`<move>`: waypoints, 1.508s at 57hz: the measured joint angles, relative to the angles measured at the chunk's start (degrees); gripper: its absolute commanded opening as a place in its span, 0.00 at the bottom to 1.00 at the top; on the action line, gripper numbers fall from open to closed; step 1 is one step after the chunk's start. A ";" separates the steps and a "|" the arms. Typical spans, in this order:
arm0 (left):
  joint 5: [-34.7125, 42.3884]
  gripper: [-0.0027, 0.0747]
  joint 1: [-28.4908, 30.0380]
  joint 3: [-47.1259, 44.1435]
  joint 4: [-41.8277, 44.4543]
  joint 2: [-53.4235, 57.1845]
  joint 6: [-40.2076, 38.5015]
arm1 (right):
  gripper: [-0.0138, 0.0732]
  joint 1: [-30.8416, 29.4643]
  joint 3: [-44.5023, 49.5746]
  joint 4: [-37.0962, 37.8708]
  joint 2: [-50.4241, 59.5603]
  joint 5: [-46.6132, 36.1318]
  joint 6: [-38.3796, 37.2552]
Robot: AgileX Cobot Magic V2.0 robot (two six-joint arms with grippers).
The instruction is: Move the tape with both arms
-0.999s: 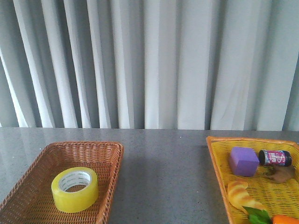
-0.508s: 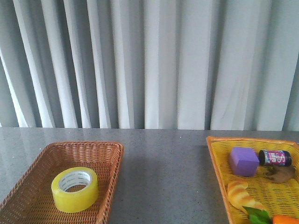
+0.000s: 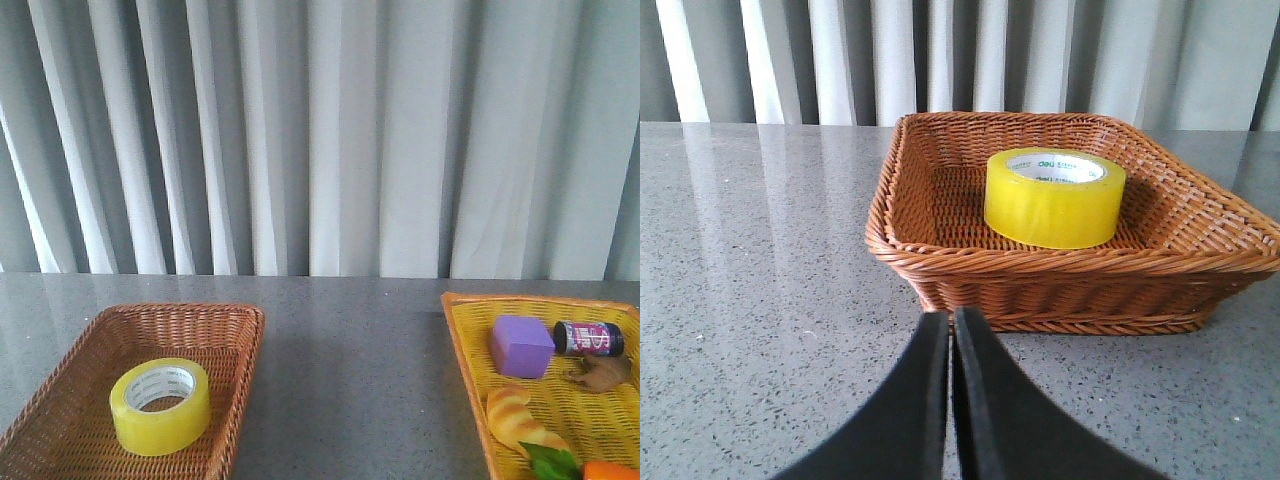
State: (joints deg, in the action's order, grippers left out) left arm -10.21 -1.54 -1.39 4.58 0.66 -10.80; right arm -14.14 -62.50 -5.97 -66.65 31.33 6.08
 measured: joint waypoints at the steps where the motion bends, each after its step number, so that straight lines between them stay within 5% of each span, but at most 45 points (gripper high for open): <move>1: 0.00 0.03 0.00 0.00 0.00 0.00 0.00 | 0.15 0.27 2.34 0.27 1.66 -1.33 -0.60; 21: 0.00 0.03 0.00 0.00 0.00 0.00 0.00 | 0.15 10.28 37.68 13.55 28.55 -27.03 -2.41; 45: 0.00 0.03 0.01 0.00 0.00 0.00 0.00 | 0.15 11.03 61.84 11.37 56.01 -33.07 -3.62; 59: -0.05 0.03 0.01 0.00 0.00 0.00 0.00 | 0.15 11.03 64.02 11.32 66.70 -27.34 -10.32; 86: -0.05 0.03 0.01 0.00 0.00 0.00 0.00 | 0.15 11.03 64.02 9.92 67.41 -24.41 -12.64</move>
State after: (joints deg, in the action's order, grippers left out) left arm -10.26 -1.53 -1.39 4.58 0.66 -10.80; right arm -3.11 1.52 3.94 0.76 6.92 -6.56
